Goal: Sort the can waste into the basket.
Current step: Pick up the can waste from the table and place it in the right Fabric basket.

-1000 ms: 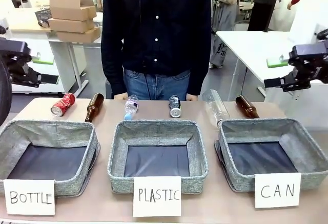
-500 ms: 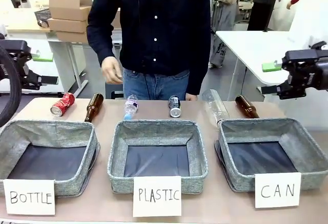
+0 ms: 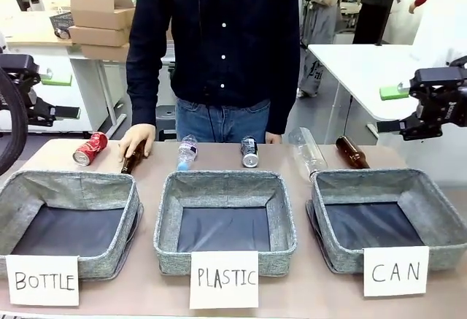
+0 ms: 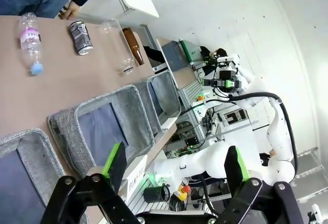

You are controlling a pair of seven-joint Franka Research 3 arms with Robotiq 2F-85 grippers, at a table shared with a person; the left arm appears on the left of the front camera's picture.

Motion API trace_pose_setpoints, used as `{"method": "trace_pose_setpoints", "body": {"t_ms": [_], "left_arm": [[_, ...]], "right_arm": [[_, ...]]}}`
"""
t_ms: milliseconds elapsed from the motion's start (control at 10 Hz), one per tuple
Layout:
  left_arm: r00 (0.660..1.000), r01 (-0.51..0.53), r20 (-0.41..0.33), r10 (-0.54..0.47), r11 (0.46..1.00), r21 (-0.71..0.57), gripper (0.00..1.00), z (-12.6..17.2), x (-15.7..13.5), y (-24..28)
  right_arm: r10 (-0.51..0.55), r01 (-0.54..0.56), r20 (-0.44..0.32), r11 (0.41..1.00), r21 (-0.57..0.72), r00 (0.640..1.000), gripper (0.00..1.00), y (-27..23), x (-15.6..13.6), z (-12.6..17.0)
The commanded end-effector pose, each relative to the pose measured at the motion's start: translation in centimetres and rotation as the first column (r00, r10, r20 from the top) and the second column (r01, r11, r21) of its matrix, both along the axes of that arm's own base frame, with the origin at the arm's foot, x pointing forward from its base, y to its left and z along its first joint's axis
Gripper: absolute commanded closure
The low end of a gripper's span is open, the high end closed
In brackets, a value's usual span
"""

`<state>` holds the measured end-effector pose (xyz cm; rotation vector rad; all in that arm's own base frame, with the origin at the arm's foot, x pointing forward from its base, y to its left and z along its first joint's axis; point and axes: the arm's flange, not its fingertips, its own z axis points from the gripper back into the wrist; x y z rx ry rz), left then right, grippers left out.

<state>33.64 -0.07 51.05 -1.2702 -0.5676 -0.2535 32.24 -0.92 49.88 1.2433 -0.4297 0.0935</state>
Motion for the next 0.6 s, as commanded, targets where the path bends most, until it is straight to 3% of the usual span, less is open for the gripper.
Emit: {"method": "trace_pose_setpoints", "body": {"t_ms": [0, 200, 400, 500], "left_arm": [[0.999, 0.01, 0.031, -0.009, 1.0, -0.018, 0.0, 0.0, 0.3, -0.2], [0.999, 0.01, 0.031, -0.009, 1.0, -0.018, 0.0, 0.0, 0.3, -0.2], [0.999, 0.01, 0.031, -0.009, 1.0, -0.018, 0.0, 0.0, 0.3, -0.2], [0.999, 0.01, 0.031, -0.009, 1.0, -0.018, 0.0, 0.0, 0.3, -0.2]], "right_arm": [[0.003, -0.004, 0.037, 1.0, 0.02, 0.999, 0.0, 0.2, 0.6, -0.1], [-0.001, 0.001, 0.001, 1.0, 0.0, 1.0, 0.0, 0.0, 0.0, -0.1], [-0.017, 0.0, -0.067, 0.969, -0.249, 0.998, 0.0, 4.6, 5.7, 1.2], [-0.007, -0.04, -0.114, 0.915, -0.401, 0.993, 0.0, 8.0, 9.1, 0.8]]}}
